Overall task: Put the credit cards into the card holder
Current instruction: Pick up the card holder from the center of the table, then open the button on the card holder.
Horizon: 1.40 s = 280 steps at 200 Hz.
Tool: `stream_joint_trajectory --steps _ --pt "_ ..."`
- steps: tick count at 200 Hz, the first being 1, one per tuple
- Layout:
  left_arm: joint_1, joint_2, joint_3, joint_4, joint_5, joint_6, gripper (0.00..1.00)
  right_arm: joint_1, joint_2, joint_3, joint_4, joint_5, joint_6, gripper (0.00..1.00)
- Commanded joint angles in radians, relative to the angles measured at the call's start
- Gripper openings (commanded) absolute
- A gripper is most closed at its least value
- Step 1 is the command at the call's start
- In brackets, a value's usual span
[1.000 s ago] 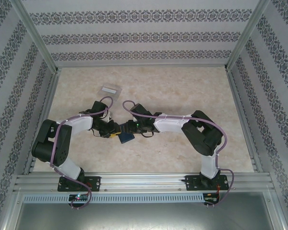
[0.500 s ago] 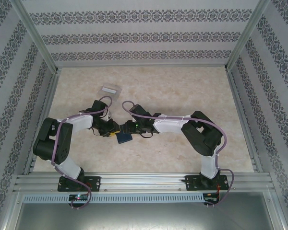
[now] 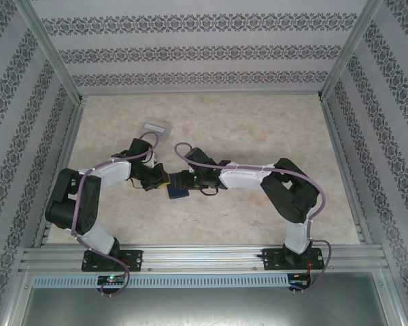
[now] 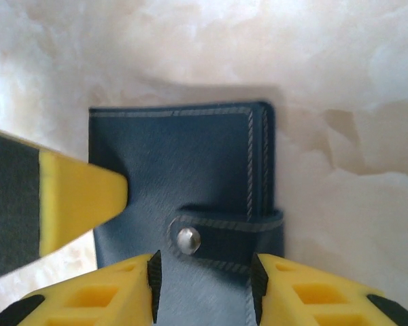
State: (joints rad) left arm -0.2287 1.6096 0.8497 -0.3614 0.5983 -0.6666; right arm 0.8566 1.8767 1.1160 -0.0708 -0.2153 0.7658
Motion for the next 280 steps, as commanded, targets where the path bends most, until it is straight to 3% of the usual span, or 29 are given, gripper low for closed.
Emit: stream_joint_trajectory --steps 1,62,110,135,182,261,280 --pt "-0.009 -0.043 0.06 -0.085 -0.001 -0.011 0.0 0.028 -0.095 -0.012 -0.042 0.053 -0.075 0.44" --pt "-0.009 -0.006 0.109 -0.089 0.125 -0.042 0.0 0.087 -0.118 0.022 -0.132 0.215 -0.273 0.43" --pt "-0.009 -0.027 0.148 -0.129 0.16 -0.032 0.0 0.087 -0.102 0.017 -0.131 0.294 -0.275 0.41" --pt "-0.009 -0.008 0.139 -0.095 0.209 -0.056 0.0 0.087 -0.097 0.028 -0.146 0.322 -0.276 0.47" --pt "-0.011 0.007 0.138 -0.083 0.248 -0.059 0.0 0.087 -0.075 0.061 -0.173 0.35 -0.294 0.47" --pt "-0.011 0.018 0.129 -0.1 0.279 -0.029 0.0 0.081 -0.025 0.121 -0.256 0.386 -0.272 0.31" --pt "-0.011 0.019 0.131 -0.109 0.266 -0.017 0.0 0.076 -0.023 0.13 -0.276 0.393 -0.256 0.23"
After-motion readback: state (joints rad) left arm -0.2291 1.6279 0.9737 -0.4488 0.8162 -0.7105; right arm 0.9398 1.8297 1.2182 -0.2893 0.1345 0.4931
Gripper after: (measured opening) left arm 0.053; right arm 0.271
